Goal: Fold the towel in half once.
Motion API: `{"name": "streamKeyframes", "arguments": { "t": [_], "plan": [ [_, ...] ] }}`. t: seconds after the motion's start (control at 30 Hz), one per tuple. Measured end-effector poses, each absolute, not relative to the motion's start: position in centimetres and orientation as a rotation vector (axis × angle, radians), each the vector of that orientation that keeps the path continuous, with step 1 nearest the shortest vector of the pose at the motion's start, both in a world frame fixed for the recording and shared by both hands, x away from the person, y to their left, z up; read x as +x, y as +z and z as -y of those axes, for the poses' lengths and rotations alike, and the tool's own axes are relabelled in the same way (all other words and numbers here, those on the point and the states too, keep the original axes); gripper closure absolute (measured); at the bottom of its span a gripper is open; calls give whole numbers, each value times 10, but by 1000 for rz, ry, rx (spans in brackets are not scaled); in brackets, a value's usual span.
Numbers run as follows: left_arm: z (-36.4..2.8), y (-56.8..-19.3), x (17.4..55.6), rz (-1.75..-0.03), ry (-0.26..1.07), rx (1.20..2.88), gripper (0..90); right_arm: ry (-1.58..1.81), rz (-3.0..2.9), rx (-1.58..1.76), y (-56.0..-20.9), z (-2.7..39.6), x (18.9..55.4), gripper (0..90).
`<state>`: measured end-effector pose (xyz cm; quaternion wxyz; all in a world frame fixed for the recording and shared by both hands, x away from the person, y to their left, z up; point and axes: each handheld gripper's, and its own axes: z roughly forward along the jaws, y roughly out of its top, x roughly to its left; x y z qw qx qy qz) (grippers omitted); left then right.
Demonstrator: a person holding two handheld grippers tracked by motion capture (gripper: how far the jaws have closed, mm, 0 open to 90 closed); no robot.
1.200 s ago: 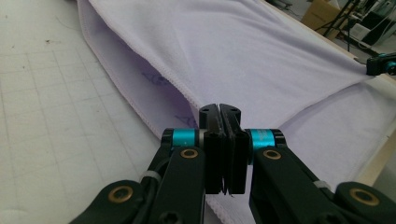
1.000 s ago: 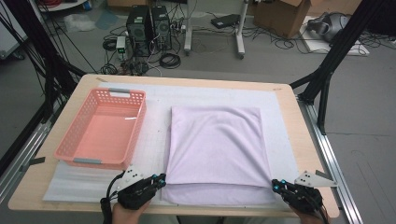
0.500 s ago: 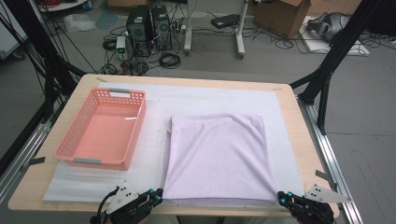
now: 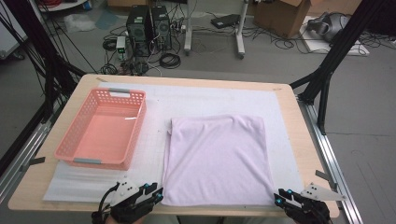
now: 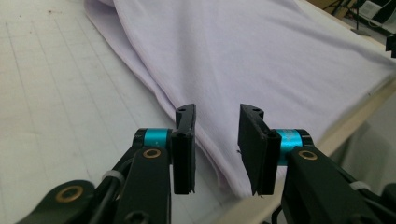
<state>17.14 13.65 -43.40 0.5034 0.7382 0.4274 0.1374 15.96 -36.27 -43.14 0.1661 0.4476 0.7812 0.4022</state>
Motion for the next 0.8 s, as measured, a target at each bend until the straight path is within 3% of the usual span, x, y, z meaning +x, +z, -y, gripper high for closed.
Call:
{"name": "streamKeyframes", "arguments": {
  "t": [0.33, 0.47, 0.8],
  "plan": [
    [-117, -430, 228, -1031, 331, 1775, 587, 1138, -2142, 1306, -429, 368, 185, 586],
    [-114, -430, 254, -1055, 323, 1771, 520, 1139, -2126, 1319, -430, 370, 199, 563],
    [-102, -417, 314, -1074, 313, 1832, 419, 1162, -2109, 1335, -425, 375, 258, 493]
  ]
}}
